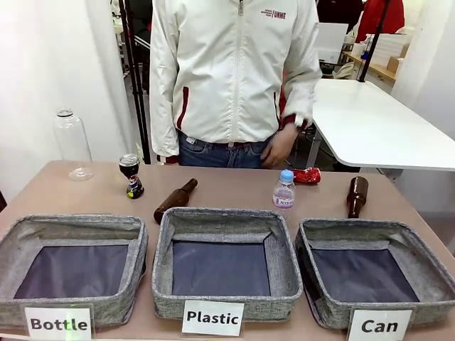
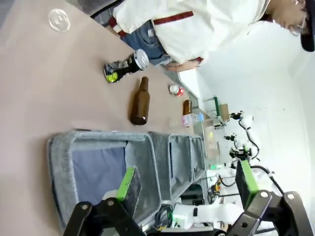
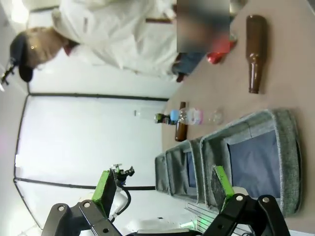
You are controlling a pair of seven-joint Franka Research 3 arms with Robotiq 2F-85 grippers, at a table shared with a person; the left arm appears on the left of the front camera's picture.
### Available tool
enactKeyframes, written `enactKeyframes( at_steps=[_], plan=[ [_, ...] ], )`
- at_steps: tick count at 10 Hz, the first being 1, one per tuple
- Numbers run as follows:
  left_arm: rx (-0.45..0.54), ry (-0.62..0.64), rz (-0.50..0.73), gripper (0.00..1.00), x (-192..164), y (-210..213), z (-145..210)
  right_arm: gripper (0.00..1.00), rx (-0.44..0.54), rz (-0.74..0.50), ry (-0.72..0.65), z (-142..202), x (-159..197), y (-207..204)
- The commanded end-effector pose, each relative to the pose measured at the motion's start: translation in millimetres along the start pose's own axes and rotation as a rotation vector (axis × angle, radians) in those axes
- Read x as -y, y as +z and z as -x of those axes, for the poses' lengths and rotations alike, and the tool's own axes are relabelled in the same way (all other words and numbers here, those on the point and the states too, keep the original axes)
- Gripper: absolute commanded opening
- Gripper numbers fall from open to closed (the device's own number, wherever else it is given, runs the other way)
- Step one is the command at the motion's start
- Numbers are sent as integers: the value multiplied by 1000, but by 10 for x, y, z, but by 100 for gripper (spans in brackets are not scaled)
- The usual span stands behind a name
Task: Sort the can waste into the basket.
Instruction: Pick up the can waste from the table and place it in the right Fabric basket.
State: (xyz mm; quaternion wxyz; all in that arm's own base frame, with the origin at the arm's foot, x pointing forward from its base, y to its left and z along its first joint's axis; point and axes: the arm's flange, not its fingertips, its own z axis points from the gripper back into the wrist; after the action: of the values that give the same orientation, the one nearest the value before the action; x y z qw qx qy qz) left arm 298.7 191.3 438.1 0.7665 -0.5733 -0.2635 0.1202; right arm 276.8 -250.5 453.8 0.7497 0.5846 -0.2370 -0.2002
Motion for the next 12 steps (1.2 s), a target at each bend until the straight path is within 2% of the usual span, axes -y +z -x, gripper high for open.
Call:
enactKeyframes(
  at_steps=[1,8,9,10,12],
  plan=[
    [-70,-41,-25,100,138,33,68,100,-25,-14,-35,63,-110,2],
    [-61,-17,-28,100,147,8,76,100,-25,-14,-35,63,-110,2],
    [-253,-135,84,100,198,-142,-14,100,-25,-14,-35,63,-110,2],
    [-230,-215,66,100,273,-404,-70,100,-25,-14,-35,63,-110,2],
    [-347,-321,-38,100,357,-1177,-33,100,-25,-14,-35,63,-110,2]
  ],
)
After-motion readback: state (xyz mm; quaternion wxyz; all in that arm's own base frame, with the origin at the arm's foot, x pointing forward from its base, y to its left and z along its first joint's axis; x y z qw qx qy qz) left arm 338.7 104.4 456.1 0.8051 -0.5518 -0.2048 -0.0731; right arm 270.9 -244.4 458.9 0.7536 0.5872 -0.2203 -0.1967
